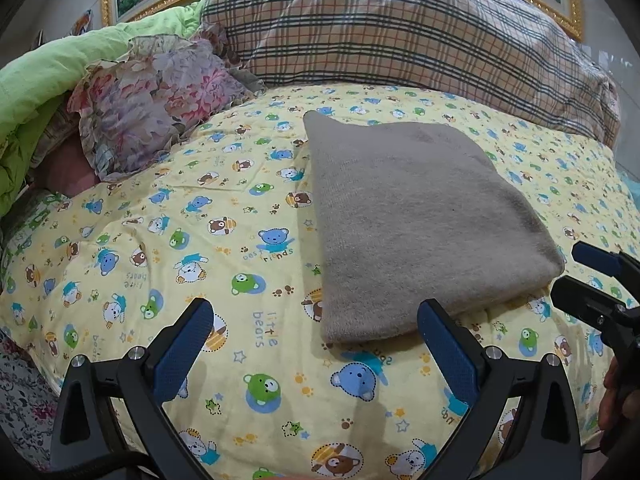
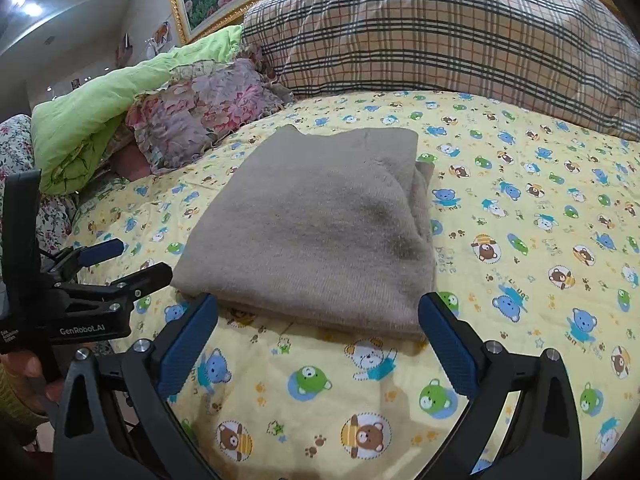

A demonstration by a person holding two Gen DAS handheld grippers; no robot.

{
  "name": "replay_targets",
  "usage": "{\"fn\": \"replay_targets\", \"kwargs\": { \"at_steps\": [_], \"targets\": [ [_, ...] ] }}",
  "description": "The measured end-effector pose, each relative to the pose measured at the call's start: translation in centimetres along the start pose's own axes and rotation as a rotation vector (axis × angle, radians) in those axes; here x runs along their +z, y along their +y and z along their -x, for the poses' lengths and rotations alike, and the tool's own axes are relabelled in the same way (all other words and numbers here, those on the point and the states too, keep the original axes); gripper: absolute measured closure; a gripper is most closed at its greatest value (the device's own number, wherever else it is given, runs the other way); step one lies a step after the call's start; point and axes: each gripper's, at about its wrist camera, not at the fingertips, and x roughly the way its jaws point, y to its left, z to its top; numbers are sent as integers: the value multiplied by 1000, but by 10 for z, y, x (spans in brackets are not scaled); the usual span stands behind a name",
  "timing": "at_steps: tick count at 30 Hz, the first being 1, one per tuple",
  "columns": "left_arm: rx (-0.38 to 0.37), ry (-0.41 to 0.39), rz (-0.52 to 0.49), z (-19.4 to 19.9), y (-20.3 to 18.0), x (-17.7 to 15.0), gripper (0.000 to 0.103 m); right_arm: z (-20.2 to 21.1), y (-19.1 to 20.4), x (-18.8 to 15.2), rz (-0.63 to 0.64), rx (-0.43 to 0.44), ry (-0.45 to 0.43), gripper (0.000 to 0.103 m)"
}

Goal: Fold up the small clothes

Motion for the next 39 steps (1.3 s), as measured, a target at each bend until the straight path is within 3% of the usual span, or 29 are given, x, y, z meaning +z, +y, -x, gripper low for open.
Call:
{"fn": "replay_targets", "kwargs": {
  "at_steps": [39],
  "targets": [
    [-35, 60, -55, -9, -15, 1, 1, -8, -16, 7, -18, 3, 41, 3]
  ]
}}
